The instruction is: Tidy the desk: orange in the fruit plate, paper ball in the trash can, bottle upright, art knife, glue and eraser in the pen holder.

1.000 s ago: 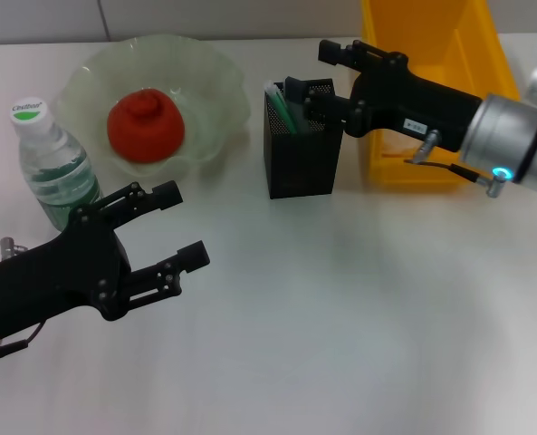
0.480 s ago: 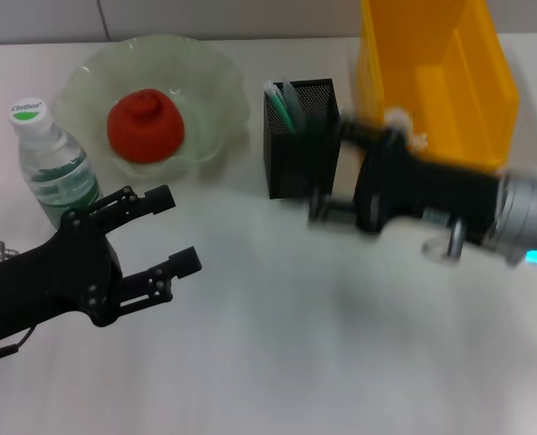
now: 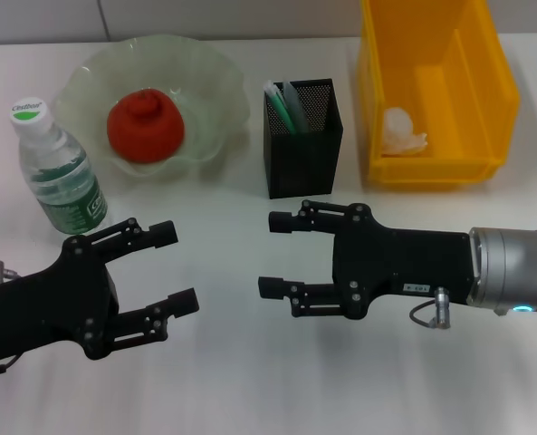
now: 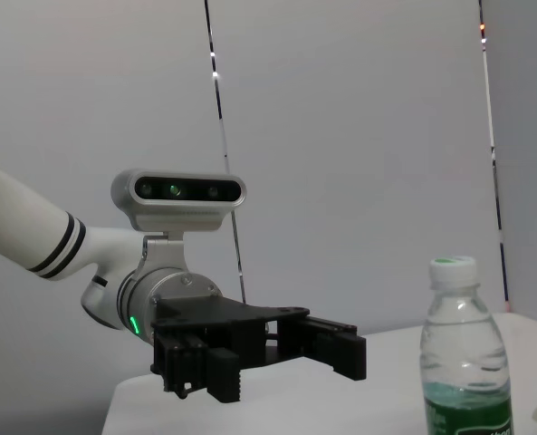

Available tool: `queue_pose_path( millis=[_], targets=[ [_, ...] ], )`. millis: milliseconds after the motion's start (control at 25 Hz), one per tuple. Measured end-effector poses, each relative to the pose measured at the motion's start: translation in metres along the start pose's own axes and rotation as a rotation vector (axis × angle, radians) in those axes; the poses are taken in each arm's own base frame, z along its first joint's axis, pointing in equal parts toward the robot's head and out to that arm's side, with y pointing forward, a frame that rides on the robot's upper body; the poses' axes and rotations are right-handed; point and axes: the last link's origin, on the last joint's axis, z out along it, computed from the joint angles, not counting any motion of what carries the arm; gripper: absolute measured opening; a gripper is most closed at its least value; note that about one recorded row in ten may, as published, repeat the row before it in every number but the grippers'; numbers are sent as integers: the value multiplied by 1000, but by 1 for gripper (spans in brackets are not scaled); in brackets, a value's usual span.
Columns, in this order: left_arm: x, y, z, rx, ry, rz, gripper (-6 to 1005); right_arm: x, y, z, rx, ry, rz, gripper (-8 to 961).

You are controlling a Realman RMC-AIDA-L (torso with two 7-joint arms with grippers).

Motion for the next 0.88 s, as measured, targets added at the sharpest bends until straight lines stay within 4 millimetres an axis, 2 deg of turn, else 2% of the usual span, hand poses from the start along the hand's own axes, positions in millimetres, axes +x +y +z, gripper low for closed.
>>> queue_pose_path(
  millis=[400,880],
  targets=[
    [-5,6,-3,13,2,-10,792,4,6,3,-34,19,1,753],
    [-7,6,-2,17,1,-20,792,6,11,-3,-39,1,14,753]
  ],
)
